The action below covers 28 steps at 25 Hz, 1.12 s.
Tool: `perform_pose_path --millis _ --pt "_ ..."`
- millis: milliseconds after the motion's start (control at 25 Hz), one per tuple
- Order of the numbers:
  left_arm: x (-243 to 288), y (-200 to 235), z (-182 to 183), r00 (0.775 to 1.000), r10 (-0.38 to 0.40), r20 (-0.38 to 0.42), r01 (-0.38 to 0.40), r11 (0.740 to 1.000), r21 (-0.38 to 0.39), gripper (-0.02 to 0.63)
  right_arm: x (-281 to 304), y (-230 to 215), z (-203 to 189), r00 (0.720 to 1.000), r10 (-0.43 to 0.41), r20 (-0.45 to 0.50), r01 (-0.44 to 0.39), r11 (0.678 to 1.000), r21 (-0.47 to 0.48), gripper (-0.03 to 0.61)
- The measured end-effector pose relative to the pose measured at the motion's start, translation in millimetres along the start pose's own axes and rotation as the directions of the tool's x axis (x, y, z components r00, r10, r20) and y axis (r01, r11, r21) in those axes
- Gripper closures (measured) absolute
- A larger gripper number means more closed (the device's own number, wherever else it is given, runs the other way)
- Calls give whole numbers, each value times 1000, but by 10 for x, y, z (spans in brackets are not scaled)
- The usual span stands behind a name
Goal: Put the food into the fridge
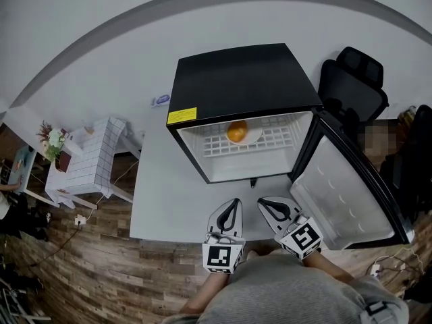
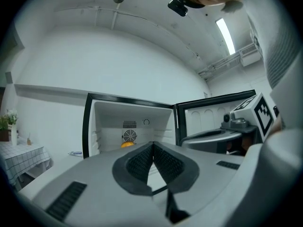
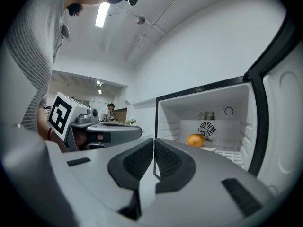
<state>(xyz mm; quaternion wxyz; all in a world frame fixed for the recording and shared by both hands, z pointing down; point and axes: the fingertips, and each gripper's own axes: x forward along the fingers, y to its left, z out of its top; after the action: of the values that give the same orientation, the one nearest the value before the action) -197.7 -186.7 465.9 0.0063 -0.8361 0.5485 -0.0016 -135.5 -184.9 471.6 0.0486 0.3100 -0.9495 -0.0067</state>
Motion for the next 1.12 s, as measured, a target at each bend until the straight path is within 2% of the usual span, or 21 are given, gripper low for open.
perform_pose_path --millis 160,440,680,880,1120 --pt "4 -19 -12 1000 -7 -3 7 1000 2 602 10 0 58 999 -4 42 4 1000 -2 566" --pt "-1 28 -19 1000 -3 -3 3 1000 -2 603 0 -6 51 997 -34 -64 32 999 -22 566" --pt "-8 1 -39 1000 -13 -4 13 1000 -6 602 -1 43 68 1000 -16 -16 15 1000 -19 566" --pt "-11 -5 -51 1000 -19 -7 19 1000 -11 601 -20 62 19 997 -14 -75 13 1000 -16 566" --pt "-25 17 -80 1000 -14 -12 14 1000 -13 601 2 58 63 1000 -11 -22 11 1000 -19 566"
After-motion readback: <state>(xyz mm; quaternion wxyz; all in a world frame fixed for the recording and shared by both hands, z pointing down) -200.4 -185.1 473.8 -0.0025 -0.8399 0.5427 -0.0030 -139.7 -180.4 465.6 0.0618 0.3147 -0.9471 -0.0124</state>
